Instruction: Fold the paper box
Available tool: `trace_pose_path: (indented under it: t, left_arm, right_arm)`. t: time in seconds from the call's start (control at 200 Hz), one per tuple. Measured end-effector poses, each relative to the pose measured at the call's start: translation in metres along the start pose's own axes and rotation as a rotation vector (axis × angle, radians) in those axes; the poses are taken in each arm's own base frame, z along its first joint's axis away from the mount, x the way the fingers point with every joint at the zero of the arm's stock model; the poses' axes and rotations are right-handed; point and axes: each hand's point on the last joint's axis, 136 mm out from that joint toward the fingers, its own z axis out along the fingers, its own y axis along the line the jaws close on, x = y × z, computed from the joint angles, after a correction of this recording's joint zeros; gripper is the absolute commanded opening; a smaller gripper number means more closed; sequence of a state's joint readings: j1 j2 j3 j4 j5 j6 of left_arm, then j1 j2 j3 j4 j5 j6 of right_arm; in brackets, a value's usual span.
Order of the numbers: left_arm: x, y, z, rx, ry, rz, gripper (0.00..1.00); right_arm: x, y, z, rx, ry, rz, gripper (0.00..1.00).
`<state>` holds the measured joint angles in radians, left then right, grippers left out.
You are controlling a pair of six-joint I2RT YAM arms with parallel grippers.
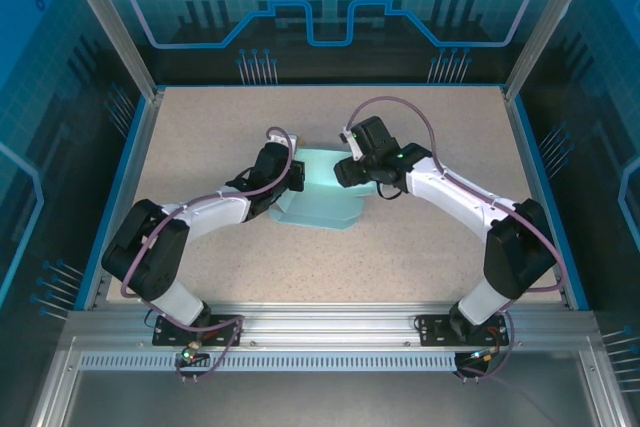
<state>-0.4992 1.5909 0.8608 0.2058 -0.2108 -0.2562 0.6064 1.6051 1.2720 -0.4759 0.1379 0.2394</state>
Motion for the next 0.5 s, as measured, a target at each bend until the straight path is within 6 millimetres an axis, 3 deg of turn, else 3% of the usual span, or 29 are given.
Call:
trace_pose_path:
  t: [0.335, 0.5]
  left_arm:
    - [0.001, 0.004, 0.000, -0.025, -0.010, -0.033, 0.06]
    - [0.007, 0.009, 0.000, -0.045, -0.002, -0.037, 0.06]
  right_arm:
    - [-0.027, 0.025, 0.005, -0.150, -0.097, 0.109, 0.57]
    - [-0.023, 0.026, 0.012, -0.181, -0.088, 0.122, 0.57]
